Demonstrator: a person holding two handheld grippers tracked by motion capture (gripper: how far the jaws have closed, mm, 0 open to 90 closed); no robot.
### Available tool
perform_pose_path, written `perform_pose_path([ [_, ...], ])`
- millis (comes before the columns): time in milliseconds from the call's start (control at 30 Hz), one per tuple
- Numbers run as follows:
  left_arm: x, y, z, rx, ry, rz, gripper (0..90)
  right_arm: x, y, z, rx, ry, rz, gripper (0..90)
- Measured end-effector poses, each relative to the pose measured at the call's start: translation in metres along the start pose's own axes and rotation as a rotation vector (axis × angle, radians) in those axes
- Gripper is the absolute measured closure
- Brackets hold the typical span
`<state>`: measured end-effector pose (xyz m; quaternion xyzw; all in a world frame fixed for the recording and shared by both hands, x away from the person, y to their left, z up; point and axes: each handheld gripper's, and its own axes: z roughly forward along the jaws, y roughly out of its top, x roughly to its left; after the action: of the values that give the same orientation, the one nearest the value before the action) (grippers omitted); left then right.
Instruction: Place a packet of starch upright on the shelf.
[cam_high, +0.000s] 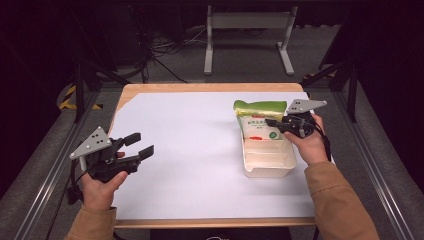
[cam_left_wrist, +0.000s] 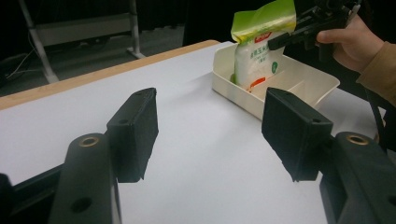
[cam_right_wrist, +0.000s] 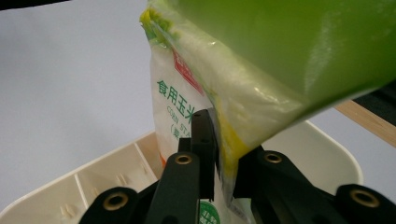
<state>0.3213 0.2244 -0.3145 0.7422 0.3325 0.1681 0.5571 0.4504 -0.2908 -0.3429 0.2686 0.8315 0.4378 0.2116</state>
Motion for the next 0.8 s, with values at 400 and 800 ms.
perform_pose_path([
  [400, 0.002, -0.001, 0.000, -0.005, 0.005, -0.003, 35.0, 0.004, 0.014, -0.009, -0.032, -0.030, 0.027, 53.2],
  [800, 0.006, -0.003, -0.002, -0.015, -0.006, 0.000, 30.9, 0.007, 0.029, -0.036, -0.056, -0.053, 0.046, 47.1],
])
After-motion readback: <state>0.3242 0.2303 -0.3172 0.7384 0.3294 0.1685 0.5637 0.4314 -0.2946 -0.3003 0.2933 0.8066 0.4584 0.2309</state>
